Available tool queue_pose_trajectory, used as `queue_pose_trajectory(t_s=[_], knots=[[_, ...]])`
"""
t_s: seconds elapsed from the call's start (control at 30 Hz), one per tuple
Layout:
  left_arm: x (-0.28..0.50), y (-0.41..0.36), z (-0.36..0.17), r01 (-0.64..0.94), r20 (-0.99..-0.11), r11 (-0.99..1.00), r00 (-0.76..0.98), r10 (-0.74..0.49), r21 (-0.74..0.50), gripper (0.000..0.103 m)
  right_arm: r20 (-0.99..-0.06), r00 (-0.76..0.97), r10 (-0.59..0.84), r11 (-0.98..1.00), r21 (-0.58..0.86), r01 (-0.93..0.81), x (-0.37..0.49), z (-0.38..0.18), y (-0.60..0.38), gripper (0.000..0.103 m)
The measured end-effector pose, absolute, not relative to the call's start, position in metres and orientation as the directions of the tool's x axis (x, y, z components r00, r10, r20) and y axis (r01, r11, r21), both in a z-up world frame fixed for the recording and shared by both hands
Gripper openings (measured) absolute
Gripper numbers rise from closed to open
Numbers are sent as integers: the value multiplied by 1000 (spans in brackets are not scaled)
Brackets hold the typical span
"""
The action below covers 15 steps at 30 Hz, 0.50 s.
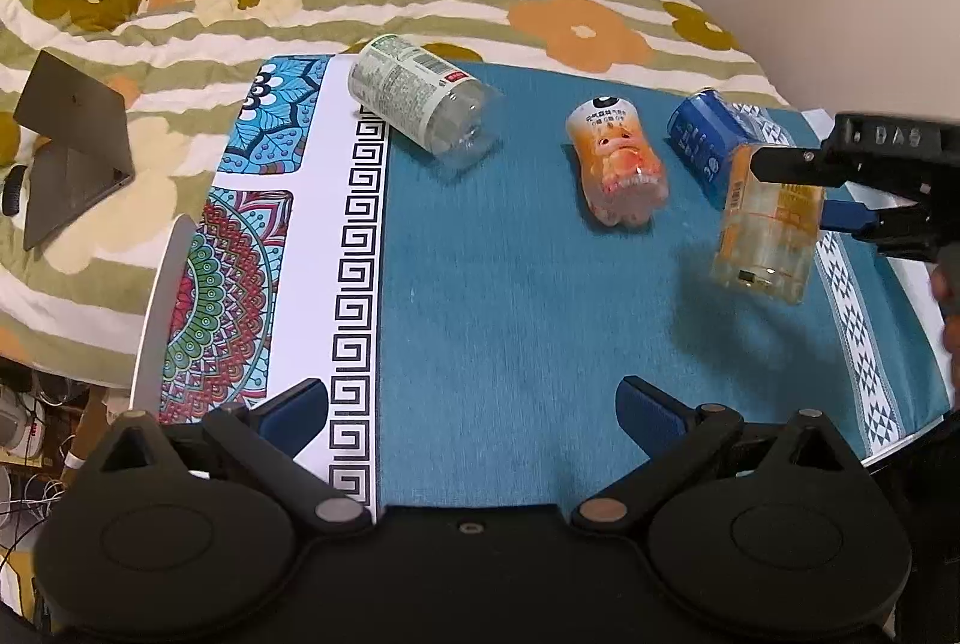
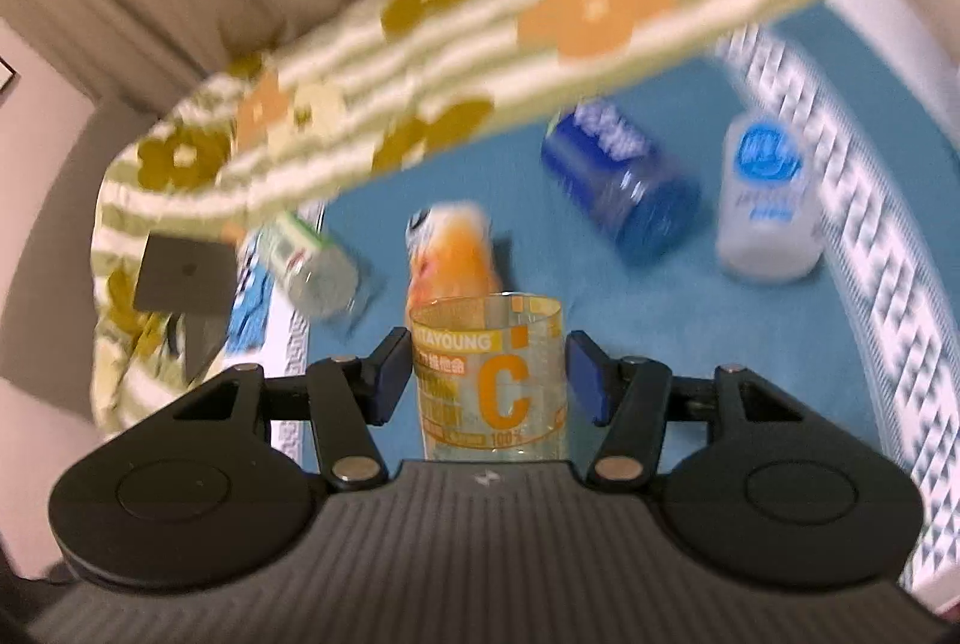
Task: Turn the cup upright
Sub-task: 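Rotate the cup upright with the right gripper and lower it onto the cloth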
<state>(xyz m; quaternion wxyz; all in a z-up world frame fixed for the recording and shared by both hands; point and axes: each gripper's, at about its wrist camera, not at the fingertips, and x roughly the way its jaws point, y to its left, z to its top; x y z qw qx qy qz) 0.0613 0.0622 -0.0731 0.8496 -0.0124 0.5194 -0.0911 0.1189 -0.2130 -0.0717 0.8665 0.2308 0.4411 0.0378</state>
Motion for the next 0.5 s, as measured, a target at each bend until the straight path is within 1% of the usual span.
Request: queue_pose_trajectory(t_s=[0.13, 0.27, 0.37, 0.5], knots=[[55, 60, -76, 146, -876, 985, 457, -150, -93, 103, -657, 725, 204, 924, 375, 80, 104, -95, -206, 71], [47, 58, -79, 153, -873, 987, 474, -116, -49, 103, -587, 789, 179, 944, 328, 30, 97, -116, -197, 71], [42, 58, -85, 154, -871, 987, 479, -106, -35, 103, -553, 820, 151, 966, 260, -2, 95, -126, -189, 71], [40, 55, -92, 159, -877, 987, 470, -98, -25, 103, -540, 828, 147, 976, 213, -34, 92, -134, -183, 72]])
